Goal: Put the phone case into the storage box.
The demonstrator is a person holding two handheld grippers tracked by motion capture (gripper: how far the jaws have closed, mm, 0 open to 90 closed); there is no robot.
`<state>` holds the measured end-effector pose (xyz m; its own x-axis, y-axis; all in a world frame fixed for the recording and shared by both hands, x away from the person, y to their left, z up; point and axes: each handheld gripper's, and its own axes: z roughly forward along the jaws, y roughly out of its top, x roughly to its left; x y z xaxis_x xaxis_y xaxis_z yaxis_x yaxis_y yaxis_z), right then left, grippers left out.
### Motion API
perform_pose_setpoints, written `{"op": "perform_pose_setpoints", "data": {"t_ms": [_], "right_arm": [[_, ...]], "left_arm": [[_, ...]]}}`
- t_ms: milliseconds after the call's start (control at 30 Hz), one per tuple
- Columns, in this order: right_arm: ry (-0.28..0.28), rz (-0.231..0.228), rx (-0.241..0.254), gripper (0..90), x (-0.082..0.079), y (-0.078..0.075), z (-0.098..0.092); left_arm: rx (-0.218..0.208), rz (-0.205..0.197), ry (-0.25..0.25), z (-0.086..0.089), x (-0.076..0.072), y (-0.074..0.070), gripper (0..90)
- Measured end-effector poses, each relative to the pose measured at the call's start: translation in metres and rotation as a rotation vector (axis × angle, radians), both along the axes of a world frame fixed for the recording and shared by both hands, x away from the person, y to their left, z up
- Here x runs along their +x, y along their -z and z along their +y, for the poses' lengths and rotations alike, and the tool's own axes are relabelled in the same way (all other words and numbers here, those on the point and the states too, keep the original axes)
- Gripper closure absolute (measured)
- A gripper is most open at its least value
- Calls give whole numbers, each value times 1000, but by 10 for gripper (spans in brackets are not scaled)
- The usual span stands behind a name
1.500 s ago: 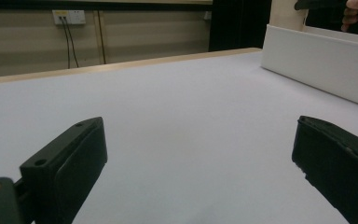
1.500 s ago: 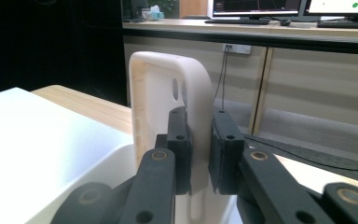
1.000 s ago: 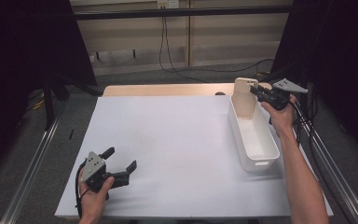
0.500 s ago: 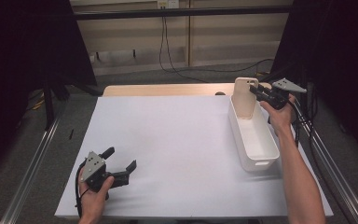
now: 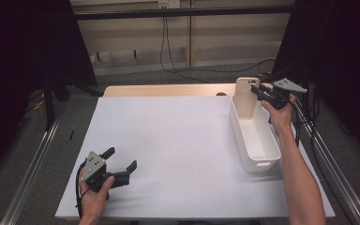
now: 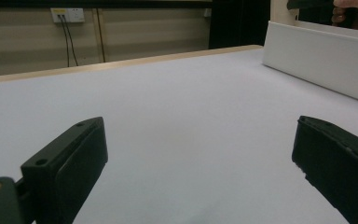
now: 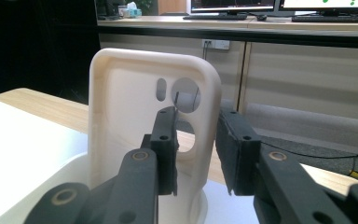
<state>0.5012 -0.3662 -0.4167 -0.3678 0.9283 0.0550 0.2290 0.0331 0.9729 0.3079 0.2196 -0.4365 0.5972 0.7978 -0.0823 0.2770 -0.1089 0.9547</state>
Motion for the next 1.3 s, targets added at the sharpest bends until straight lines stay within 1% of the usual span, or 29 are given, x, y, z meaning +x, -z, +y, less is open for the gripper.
{"op": "perform_pose_setpoints", "data": {"t_ms": [33, 100, 167, 267, 333, 400, 433, 467, 533, 600, 633, 700, 733, 867, 967, 1000, 1033, 1067, 1100, 1133, 1167, 1233, 1300], "right_arm": [[-1, 2, 8, 715, 0, 0, 0], [4, 3, 9, 668, -1, 0, 0], [7, 5, 5, 655, -2, 0, -1], [20, 7, 15, 551, -3, 0, -2], [23, 4, 28, 550, -4, 0, -2], [23, 3, 21, 522, -5, -1, -2], [26, 2, 27, 513, -5, -1, -2], [27, 3, 30, 502, -6, -2, -2], [29, 5, 30, 462, -6, -2, -3], [28, 15, 22, 418, -7, -2, -2], [28, 17, 22, 390, -7, -2, -2], [30, 22, 24, 331, -8, -2, -2], [32, 22, 27, 310, -8, -3, -2], [24, 36, 26, 217, -9, -4, -3], [25, 47, 42, 151, -11, -4, -4], [25, 48, 40, 134, -12, -4, -4], [23, 53, 38, 115, -13, -5, -4], [28, 54, 39, 106, -14, -5, -3], [36, 42, 39, 99, -16, -5, -3], [37, 38, 40, 86, -17, -6, -2], [36, 39, 41, 76, -18, -6, -2], [33, 54, 29, 54, -19, -6, -1], [39, 50, 35, 41, -22, -8, 0]], "left_arm": [[-6, 3, -3, 0, 0, 0, 35], [0, 0, -1, 0, 0, 0, 35], [-10, 0, -1, -1, -1, 0, 35], [-9, -3, -3, -1, 0, 0, 35], [-2, -3, -1, -1, 1, -1, 35], [-16, 1, -8, -3, 1, -1, 35], [-6, -4, -4, -2, 2, -1, 35], [-6, -3, -5, -2, 2, -1, 35], [-7, -3, -11, -2, 3, -1, 35], [-17, -3, -16, -3, 4, -2, 35], [-9, -5, -16, -3, 5, -2, 35], [-10, -5, -28, -3, 6, -3, 37], [-20, -5, -27, -4, 7, -3, 37], [-15, -2, -26, -4, 7, -2, 36], [-14, -5, -28, -4, 6, -2, 35], [-27, -2, -29, -4, 5, -3, 35], [-26, -3, -25, -4, 4, -3, 35], [-27, -6, -25, -5, 3, -4, 35], [-19, -12, -24, -5, 2, -5, 35], [-24, -19, -23, -5, 1, -5, 35], [-31, -16, -25, -5, 1, -6, 35], [-22, -18, -27, -5, 0, -6, 35], [-24, -19, -26, -5, 0, -6, 36]]}}
